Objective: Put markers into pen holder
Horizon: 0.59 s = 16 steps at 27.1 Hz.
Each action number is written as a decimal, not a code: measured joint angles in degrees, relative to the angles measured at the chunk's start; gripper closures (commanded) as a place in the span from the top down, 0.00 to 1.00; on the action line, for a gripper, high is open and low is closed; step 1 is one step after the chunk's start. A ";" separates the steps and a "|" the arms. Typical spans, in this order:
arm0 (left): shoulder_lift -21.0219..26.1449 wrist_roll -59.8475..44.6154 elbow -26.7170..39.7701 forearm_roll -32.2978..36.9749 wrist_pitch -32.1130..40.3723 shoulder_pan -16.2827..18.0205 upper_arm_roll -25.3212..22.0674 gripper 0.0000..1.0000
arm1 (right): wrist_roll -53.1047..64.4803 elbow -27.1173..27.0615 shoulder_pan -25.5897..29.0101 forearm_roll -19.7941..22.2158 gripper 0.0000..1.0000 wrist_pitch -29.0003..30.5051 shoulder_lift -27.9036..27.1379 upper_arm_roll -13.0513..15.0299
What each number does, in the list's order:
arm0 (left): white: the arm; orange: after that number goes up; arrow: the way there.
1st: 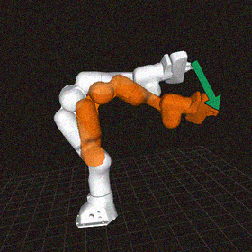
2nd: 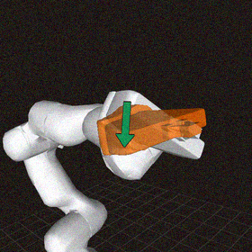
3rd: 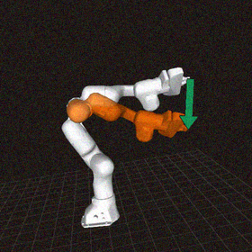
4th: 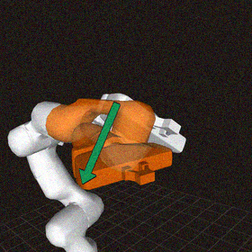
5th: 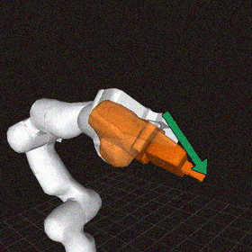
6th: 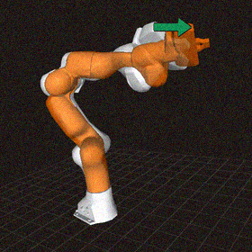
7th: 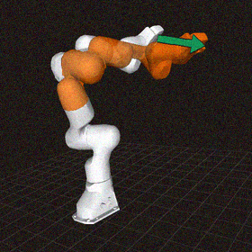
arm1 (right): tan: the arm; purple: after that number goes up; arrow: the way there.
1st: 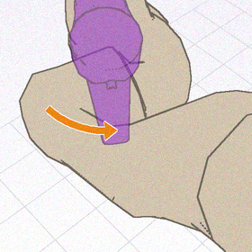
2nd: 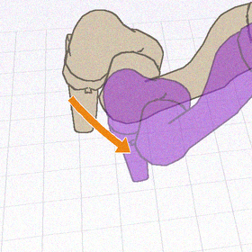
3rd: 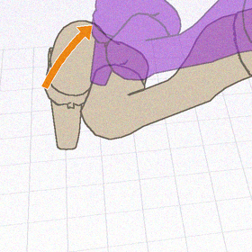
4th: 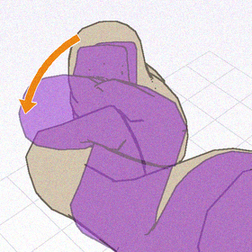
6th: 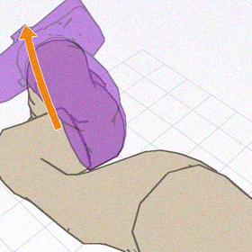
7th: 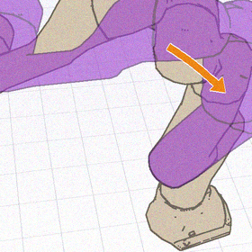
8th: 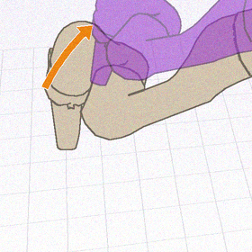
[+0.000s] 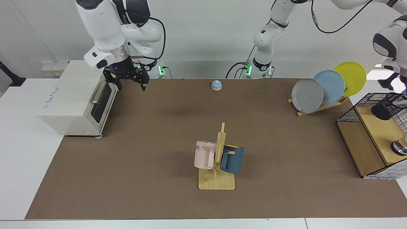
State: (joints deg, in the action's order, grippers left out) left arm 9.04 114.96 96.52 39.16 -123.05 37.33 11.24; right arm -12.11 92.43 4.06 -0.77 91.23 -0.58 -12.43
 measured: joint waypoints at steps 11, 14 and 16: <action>-0.45 0.23 -4.62 -1.39 0.98 -6.68 -5.91 0.73 | 0.00 0.00 0.00 0.00 0.99 0.00 0.00 0.00; -0.94 0.50 -6.64 -4.17 3.71 -11.07 -9.28 0.83 | 0.00 0.00 0.00 0.00 0.99 0.00 0.00 0.00; -1.53 0.49 -7.86 -6.55 6.13 -13.83 -10.79 0.89 | 0.00 0.00 0.00 0.00 0.99 0.00 0.00 0.00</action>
State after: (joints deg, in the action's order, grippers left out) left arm 7.51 115.45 88.66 32.62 -116.92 23.50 0.45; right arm -12.11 92.43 4.06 -0.77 91.23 -0.58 -12.43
